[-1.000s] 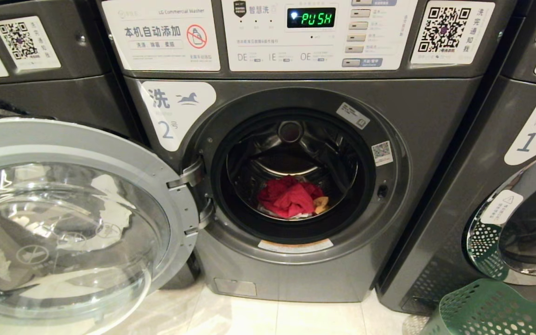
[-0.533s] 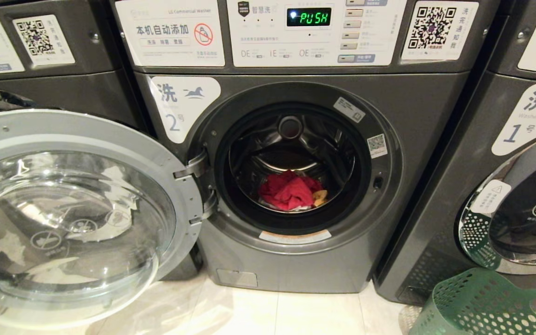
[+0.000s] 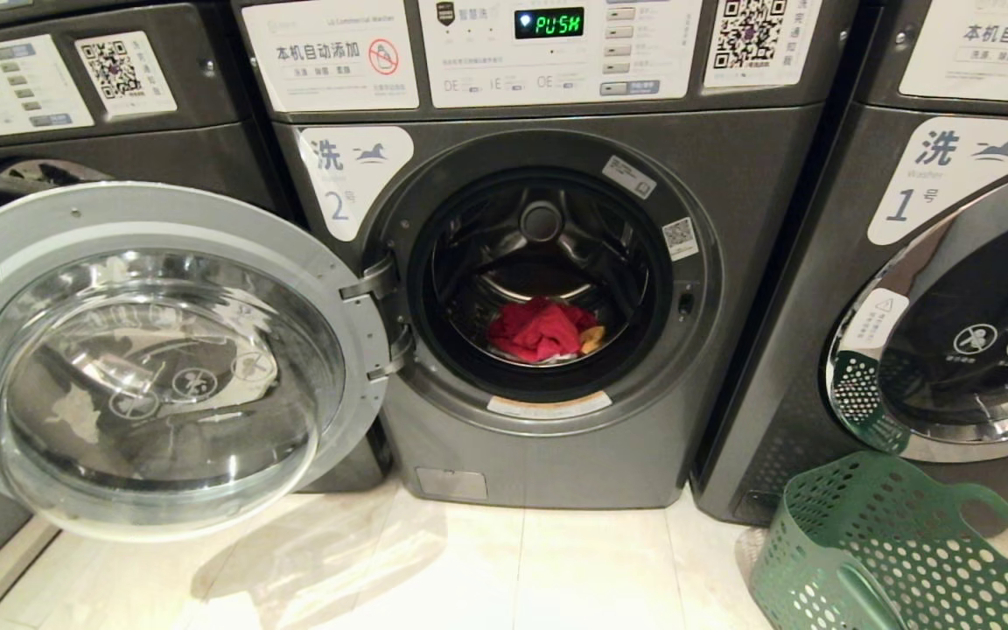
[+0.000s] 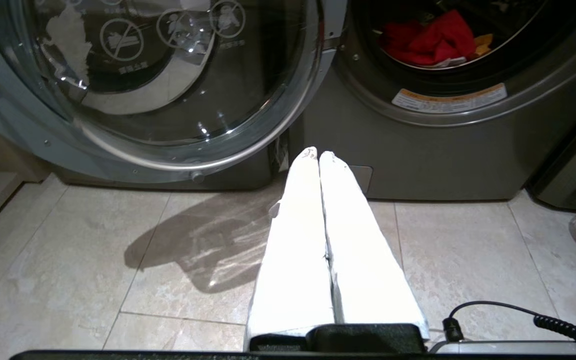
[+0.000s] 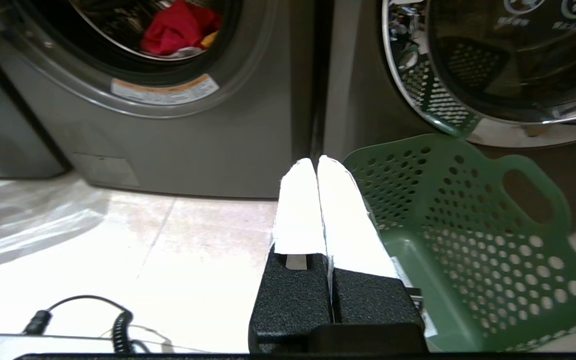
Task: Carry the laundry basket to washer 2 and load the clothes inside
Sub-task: Close the washing machine door with the left hand
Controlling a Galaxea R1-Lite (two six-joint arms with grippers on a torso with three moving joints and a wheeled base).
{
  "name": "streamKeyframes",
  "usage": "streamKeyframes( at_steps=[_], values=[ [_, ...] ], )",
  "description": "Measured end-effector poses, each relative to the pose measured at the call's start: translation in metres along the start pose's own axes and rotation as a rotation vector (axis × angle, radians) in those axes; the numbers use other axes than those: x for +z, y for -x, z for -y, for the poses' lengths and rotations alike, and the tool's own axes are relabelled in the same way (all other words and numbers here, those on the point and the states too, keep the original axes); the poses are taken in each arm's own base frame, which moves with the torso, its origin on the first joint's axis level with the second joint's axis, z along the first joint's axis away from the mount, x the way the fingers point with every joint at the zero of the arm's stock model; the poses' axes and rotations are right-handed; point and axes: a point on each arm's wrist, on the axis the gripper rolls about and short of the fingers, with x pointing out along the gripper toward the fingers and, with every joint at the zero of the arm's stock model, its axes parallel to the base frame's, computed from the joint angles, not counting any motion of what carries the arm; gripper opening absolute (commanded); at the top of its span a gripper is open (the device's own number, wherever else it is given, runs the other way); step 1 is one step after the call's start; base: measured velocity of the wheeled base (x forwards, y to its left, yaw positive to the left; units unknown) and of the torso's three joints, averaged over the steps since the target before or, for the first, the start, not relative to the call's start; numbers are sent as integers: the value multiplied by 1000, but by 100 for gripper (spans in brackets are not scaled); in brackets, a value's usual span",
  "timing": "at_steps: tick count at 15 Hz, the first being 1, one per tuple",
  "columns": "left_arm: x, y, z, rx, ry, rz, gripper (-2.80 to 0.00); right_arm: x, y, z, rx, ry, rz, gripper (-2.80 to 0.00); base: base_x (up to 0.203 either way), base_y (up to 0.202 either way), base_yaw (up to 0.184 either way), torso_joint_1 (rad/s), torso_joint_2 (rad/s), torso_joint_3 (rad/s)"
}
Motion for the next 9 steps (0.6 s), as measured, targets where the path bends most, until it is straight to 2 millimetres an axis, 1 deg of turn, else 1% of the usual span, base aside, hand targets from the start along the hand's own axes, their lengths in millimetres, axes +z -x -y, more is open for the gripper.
streamKeyframes(
  at_steps=[9],
  values=[
    [0, 0, 0, -2, -3, -1, -280, 0, 0, 0, -3, 1, 0, -280, 0, 0, 0, 0, 0, 0]
  ],
)
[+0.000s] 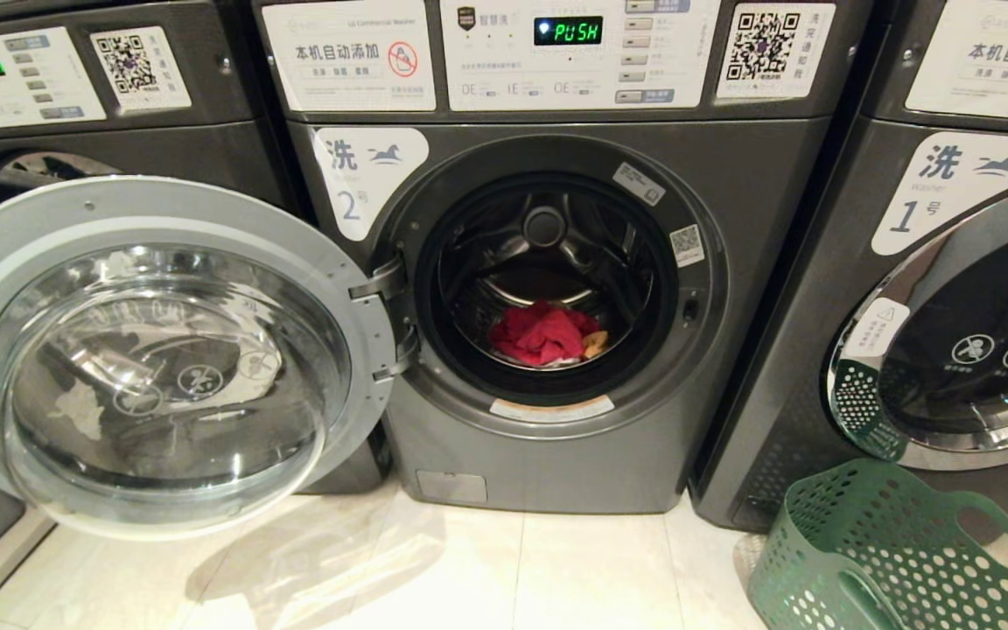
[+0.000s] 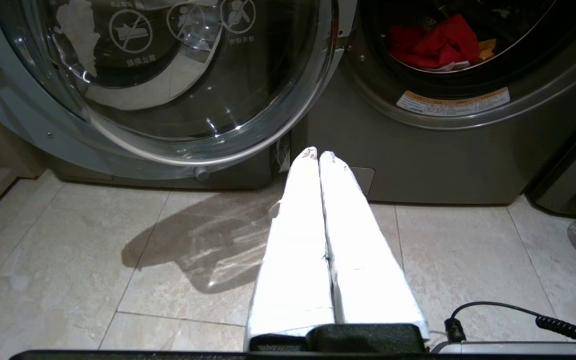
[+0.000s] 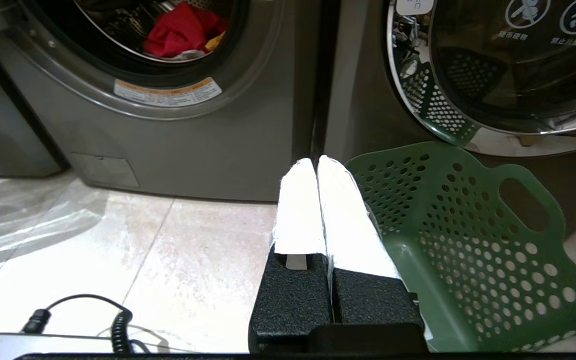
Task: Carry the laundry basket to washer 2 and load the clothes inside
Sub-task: Close the washing machine door with the left hand
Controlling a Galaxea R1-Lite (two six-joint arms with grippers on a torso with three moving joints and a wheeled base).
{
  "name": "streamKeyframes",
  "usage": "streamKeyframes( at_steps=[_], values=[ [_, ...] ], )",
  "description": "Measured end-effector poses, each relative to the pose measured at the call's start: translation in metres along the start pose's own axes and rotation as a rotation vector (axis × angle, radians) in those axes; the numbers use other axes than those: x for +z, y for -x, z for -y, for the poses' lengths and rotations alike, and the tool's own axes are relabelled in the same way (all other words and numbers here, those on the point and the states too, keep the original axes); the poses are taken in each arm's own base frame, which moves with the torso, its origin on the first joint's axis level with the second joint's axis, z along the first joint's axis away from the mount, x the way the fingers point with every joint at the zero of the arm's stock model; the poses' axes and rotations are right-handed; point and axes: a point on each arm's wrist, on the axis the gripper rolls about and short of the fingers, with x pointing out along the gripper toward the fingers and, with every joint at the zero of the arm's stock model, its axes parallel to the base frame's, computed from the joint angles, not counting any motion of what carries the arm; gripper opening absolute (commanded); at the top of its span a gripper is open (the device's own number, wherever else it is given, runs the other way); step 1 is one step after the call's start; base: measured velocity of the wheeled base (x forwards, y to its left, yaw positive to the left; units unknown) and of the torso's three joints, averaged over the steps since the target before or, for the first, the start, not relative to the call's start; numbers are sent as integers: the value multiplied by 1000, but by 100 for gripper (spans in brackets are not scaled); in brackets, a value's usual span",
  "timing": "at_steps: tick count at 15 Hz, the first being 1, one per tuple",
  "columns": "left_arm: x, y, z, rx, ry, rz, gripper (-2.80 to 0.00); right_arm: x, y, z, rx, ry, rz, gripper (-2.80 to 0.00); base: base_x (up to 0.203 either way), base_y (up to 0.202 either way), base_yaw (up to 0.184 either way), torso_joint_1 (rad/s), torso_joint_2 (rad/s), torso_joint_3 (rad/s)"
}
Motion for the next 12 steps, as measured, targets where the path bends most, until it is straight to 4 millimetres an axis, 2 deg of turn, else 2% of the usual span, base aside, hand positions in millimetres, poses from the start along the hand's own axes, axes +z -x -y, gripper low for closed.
streamKeyframes(
  at_steps=[12],
  values=[
    [0, 0, 0, -1, 1, -1, -280, 0, 0, 0, 2, 18, -1, -280, 0, 0, 0, 0, 0, 0]
  ],
)
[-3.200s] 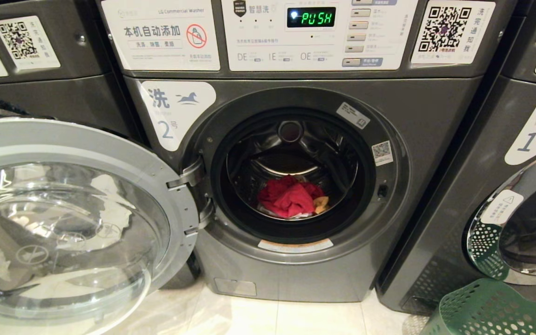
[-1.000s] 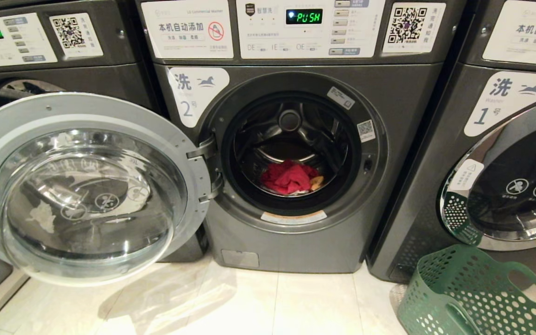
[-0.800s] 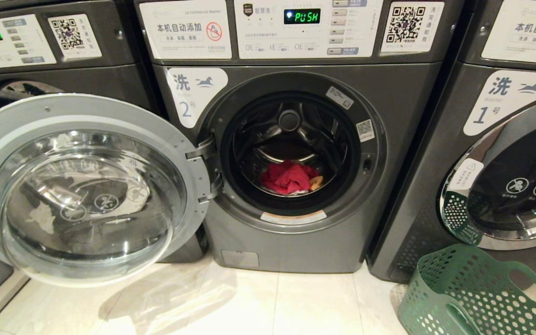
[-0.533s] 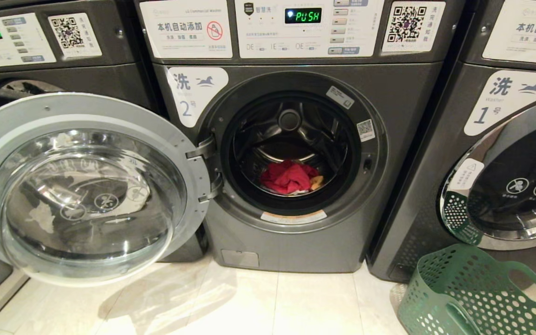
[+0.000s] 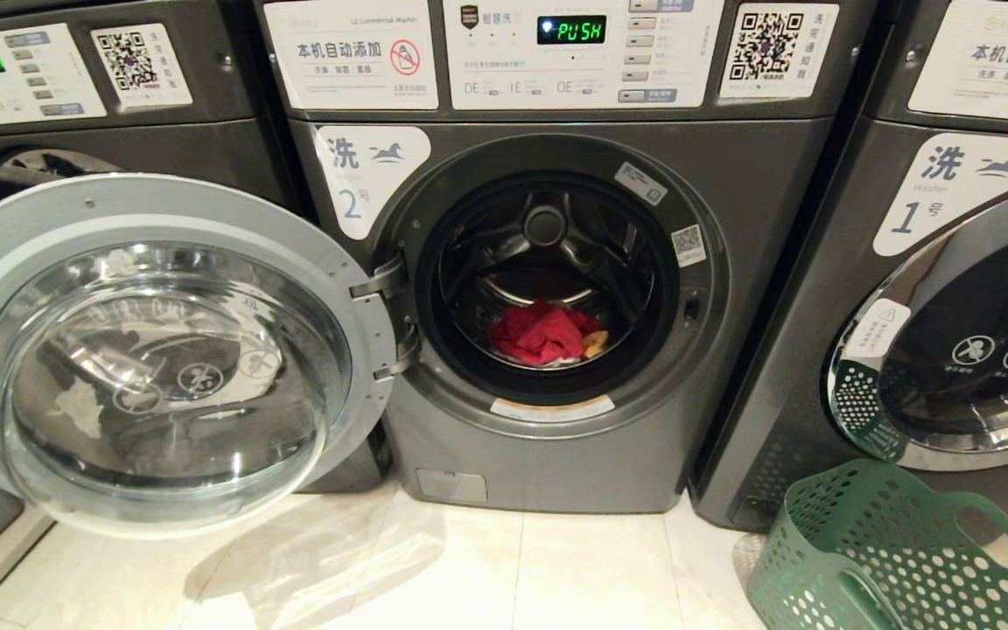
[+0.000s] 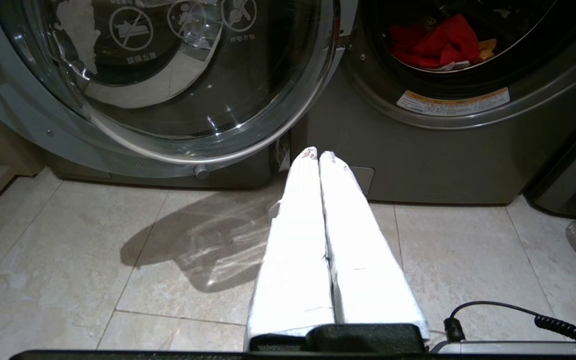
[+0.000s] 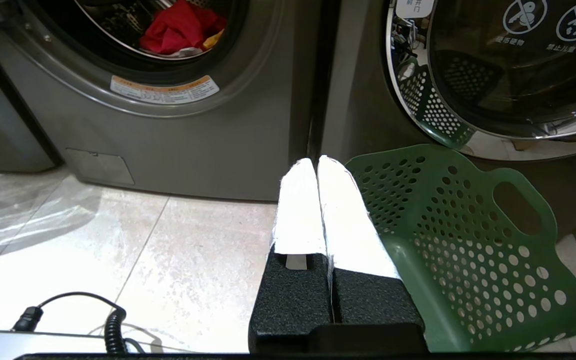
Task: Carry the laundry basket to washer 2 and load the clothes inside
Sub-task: Close the washing machine door with the left hand
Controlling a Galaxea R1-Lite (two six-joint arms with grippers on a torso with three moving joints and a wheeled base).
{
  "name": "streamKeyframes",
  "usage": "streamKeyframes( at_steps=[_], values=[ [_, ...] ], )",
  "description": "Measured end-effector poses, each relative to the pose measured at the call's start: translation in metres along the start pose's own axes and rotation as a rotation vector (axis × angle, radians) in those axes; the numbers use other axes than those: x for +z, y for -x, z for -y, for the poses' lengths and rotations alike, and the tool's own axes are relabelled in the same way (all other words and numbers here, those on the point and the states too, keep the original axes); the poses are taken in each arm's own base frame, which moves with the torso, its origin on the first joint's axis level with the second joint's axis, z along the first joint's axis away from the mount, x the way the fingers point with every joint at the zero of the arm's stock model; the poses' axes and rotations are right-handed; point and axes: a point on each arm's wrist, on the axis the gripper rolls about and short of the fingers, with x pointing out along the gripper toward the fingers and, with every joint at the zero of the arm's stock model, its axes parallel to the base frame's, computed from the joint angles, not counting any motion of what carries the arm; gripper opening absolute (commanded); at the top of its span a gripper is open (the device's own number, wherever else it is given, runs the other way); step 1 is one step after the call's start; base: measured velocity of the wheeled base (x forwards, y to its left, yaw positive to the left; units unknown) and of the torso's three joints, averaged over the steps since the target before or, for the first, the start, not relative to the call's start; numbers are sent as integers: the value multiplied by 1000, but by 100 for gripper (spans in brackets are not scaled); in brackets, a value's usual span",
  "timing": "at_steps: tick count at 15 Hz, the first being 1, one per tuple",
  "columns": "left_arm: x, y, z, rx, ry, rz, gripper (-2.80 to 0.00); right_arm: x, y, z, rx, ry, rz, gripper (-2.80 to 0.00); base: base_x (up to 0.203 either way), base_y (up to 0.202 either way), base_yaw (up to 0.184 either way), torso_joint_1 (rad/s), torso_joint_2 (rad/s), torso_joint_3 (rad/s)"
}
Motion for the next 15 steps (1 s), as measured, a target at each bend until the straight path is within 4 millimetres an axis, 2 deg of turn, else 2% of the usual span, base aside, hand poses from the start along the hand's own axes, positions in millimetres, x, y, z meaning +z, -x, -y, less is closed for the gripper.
streamKeyframes(
  at_steps=[3, 4, 6, 8, 9, 11, 12, 13, 14, 15],
  values=[
    [1, 0, 0, 1, -15, 8, -280, 0, 0, 0, 5, 32, -1, -280, 0, 0, 0, 0, 0, 0],
    [8, 2, 0, 0, -42, 32, -280, 0, 0, 0, 5, 40, -2, -280, 0, 0, 0, 0, 0, 0],
    [43, 13, 0, -2, -110, 129, -280, 0, 0, 0, 5, 44, -3, -280, 0, 0, 0, 0, 0, 0],
    [96, 22, 0, 15, -136, 197, -280, 0, 0, 0, 6, 40, -2, -280, 0, 0, 0, 0, 0, 0],
    [128, 23, 0, 30, -139, 216, -280, 0, 0, 0, 5, 35, -2, -280, 0, 0, 0, 0, 0, 0],
    [205, 6, -1, 77, -133, 233, -280, 0, 0, 0, 1, 27, -2, -280, 0, 0, 0, 0, 0, 0],
    [245, -13, -2, 106, -122, 239, -280, 0, 0, 0, 1, 23, -1, -280, 0, 0, 0, 0, 0, 0],
    [277, -35, -2, 134, -113, 239, -280, 0, 0, 0, 1, 23, -1, -280, 0, 0, 0, 0, 0, 0],
    [308, -66, -4, 167, -104, 231, -280, 0, 0, 0, 0, 23, -1, -280, 0, 0, 0, 0, 0, 0],
    [330, -102, -7, 203, -99, 214, -280, 0, 0, 0, 0, 17, -1, -280, 0, 0, 0, 0, 0, 0]
  ],
)
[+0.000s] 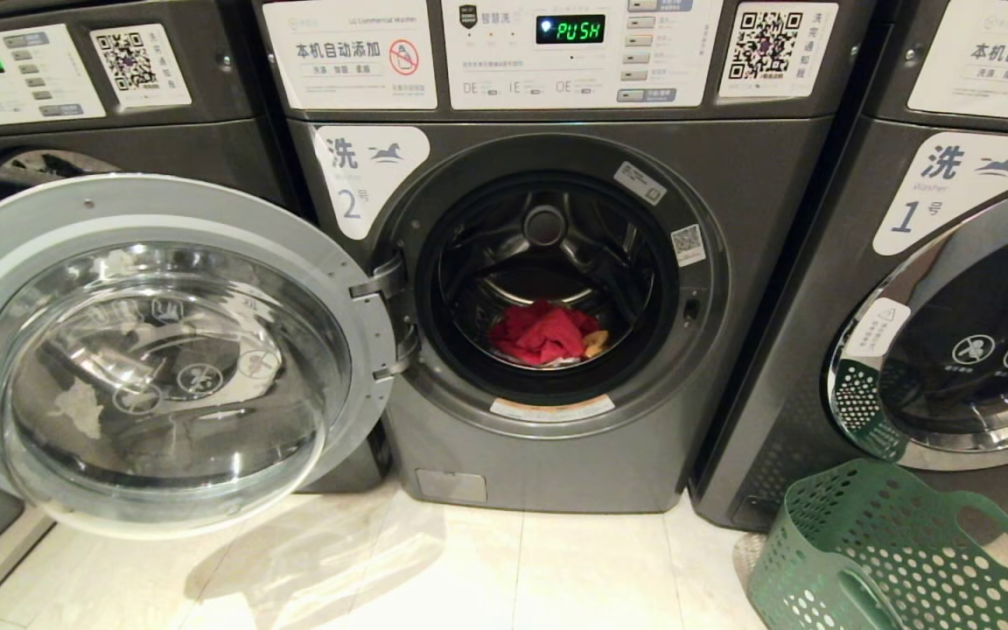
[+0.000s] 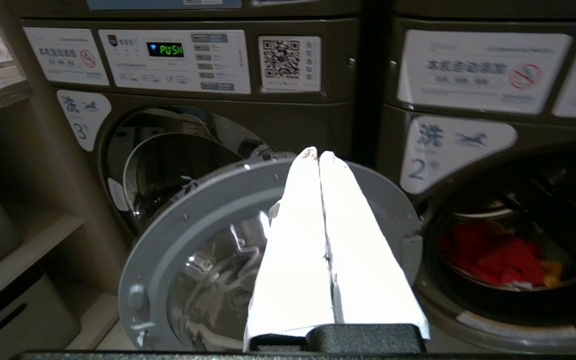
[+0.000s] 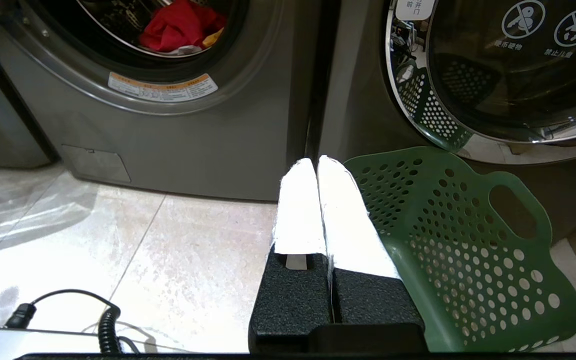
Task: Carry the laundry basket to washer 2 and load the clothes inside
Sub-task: Close the washing machine door with the left hand
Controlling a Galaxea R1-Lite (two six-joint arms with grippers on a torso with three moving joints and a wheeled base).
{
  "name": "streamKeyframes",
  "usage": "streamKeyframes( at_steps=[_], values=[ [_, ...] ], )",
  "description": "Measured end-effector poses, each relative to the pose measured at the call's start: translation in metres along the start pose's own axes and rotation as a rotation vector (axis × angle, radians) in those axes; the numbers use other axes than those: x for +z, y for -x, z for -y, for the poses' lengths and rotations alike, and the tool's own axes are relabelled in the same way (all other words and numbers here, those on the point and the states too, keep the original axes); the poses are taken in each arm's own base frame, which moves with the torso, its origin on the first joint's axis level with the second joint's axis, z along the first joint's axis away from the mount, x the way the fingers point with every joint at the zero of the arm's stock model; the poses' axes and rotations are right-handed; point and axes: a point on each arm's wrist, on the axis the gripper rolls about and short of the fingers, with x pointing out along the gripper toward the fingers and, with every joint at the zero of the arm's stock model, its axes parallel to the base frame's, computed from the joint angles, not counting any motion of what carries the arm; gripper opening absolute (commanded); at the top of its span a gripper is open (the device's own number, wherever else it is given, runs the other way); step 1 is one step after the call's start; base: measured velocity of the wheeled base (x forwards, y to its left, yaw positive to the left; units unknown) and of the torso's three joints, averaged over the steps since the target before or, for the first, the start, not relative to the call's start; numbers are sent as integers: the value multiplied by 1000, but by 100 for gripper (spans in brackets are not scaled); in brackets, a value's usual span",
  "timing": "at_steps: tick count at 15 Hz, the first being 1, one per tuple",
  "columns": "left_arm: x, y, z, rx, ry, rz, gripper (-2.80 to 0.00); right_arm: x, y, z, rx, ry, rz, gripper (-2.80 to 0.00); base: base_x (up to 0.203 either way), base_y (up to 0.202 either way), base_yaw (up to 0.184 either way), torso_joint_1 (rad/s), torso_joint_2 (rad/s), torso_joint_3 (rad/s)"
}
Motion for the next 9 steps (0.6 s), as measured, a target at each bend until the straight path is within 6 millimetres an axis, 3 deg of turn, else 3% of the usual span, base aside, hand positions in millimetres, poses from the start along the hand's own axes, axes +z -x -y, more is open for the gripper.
streamKeyframes(
  at_steps=[2, 3, 5, 9],
  values=[
    [3, -68, -4, 68, -15, -57, -280, 0, 0, 0, -2, -27, 1, -280, 0, 0, 0, 0, 0, 0],
    [-6, -100, -14, 108, -26, -100, -280, 0, 0, 0, -4, -37, 1, -280, 0, 0, 0, 0, 0, 0],
    [-32, -144, -40, 144, -34, -193, -280, 0, 0, 0, -5, -39, 1, -280, 0, 0, 0, 0, 0, 0],
    [-72, -187, -84, 33, 0, -297, -280, 0, 0, 0, -4, -39, 1, -280, 0, 0, 0, 0, 0, 0]
  ],
)
